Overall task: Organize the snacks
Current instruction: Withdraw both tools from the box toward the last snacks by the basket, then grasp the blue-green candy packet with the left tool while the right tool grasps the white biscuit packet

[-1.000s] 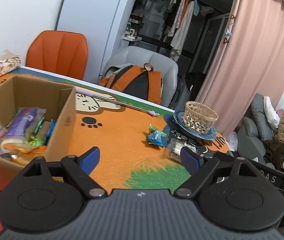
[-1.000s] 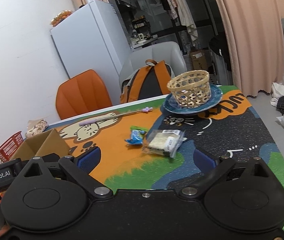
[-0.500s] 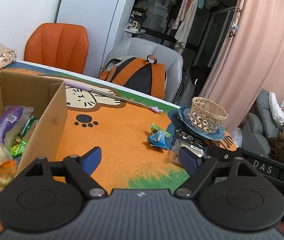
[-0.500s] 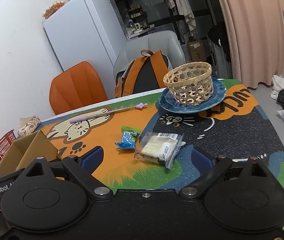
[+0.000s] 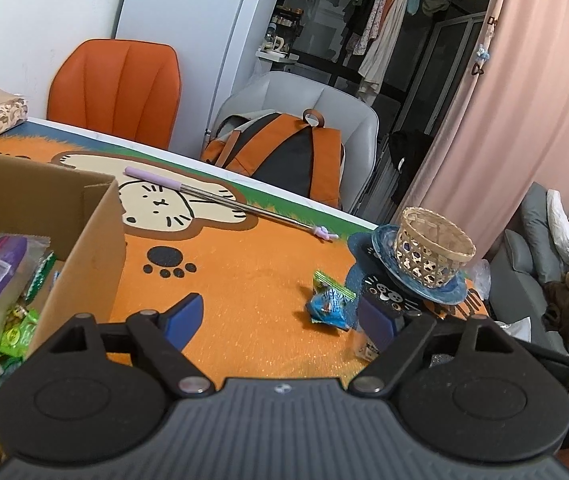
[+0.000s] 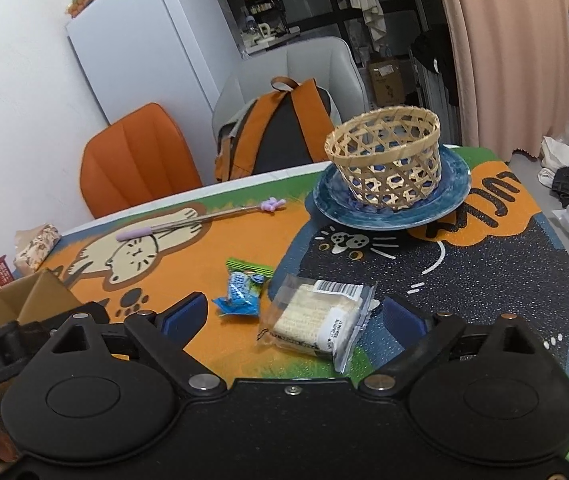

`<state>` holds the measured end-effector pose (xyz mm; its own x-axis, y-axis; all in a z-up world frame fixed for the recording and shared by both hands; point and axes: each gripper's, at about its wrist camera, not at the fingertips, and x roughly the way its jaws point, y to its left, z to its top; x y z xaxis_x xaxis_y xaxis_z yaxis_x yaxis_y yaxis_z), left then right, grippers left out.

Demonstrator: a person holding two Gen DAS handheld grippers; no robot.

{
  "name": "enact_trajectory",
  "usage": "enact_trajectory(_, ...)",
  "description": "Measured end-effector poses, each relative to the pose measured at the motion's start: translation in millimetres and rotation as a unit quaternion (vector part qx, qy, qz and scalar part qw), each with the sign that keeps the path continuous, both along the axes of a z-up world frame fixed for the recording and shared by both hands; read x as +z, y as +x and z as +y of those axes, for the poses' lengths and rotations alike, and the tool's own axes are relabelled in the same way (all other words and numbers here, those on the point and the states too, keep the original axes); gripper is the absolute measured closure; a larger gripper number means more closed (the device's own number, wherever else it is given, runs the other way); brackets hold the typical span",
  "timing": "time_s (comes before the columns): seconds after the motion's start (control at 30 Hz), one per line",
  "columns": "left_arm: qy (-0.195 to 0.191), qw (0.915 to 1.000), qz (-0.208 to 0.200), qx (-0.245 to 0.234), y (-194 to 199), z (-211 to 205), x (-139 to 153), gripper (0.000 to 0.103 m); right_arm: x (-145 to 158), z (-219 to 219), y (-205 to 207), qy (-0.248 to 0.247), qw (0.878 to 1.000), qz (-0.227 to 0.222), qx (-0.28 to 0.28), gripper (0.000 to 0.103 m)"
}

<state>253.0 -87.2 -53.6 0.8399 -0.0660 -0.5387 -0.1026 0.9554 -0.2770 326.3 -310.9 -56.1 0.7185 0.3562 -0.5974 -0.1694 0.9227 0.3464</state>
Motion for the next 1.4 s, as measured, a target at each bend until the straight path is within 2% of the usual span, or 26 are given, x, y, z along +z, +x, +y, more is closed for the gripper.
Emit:
enact_trajectory(0.33, 0.019, 0.9995, 0.024, -0.004, 23.0, -9.5, -16.8, 0.019, -31.9, 1.1, 17.3, -0.009, 1.0, 0.029, -0.007, 0.008)
enact_trajectory(0.37, 0.021, 0.9994, 0.026, -0.005, 25.5, -11.1, -19.1, 0.019, -35.3, 1.9, 18.7, -0.013, 0.999, 0.033, -0.007, 0.013)
enact_trajectory(0.6, 0.024, 0.9991, 0.035, -0.007, 41.9, -21.0, -30.5, 0.019, -38.8, 11.8, 21.8, -0.041, 0.999, 0.013, 0.003, 0.016)
enact_trajectory(0.67, 0.025, 0.999, 0.037, -0.009, 46.9, -24.1, -33.2, 0.019, -38.7, 13.0, 21.7, -0.055, 0.998, 0.007, 0.004, 0.031)
enact_trajectory(0.7, 0.026, 0.9989, 0.038, -0.009, 49.6, -25.4, -34.6, 0.019, -38.4, 10.8, 21.7, -0.055, 0.998, 0.006, 0.002, 0.034)
enact_trajectory(0.77, 0.028, 0.9987, 0.041, -0.01, 54.9, -28.3, -36.9, 0.019, -37.8, 3.7, 22.2, -0.047, 0.999, 0.007, 0.0, 0.051)
enact_trajectory(0.83, 0.033, 0.9984, 0.043, -0.014, 59.9, -32.8, -39.3, 0.019, -38.0, -8.3, 23.4, -0.027, 1.0, 0.012, -0.004, 0.061)
enact_trajectory(0.87, 0.036, 0.9982, 0.044, -0.017, 62.8, -35.6, -40.7, 0.019, -38.4, -13.3, 23.8, -0.017, 1.0, 0.016, -0.008, 0.072)
enact_trajectory(0.97, 0.042, 0.9976, 0.046, -0.028, 71.7, -44.2, -45.4, 0.019, -40.2, -25.2, 24.7, 0.003, 1.0, 0.026, -0.011, 0.094)
enact_trajectory(1.27, 0.064, 0.9957, 0.055, -0.039, 98.5, -62.3, -63.8, 0.02, -38.4, -44.6, 21.9, 0.005, 0.999, 0.02, -0.041, 0.098)
enact_trajectory(1.37, 0.07, 0.9956, 0.05, -0.039, 101.6, -65.8, -67.9, 0.028, -34.6, -50.7, 18.9, 0.002, 0.999, 0.017, -0.05, 0.098)
enact_trajectory(1.4, 0.074, 0.9953, 0.048, -0.04, 102.3, -67.2, -68.5, 0.036, -33.9, -51.8, 18.4, 0.002, 0.999, 0.016, -0.051, 0.098)
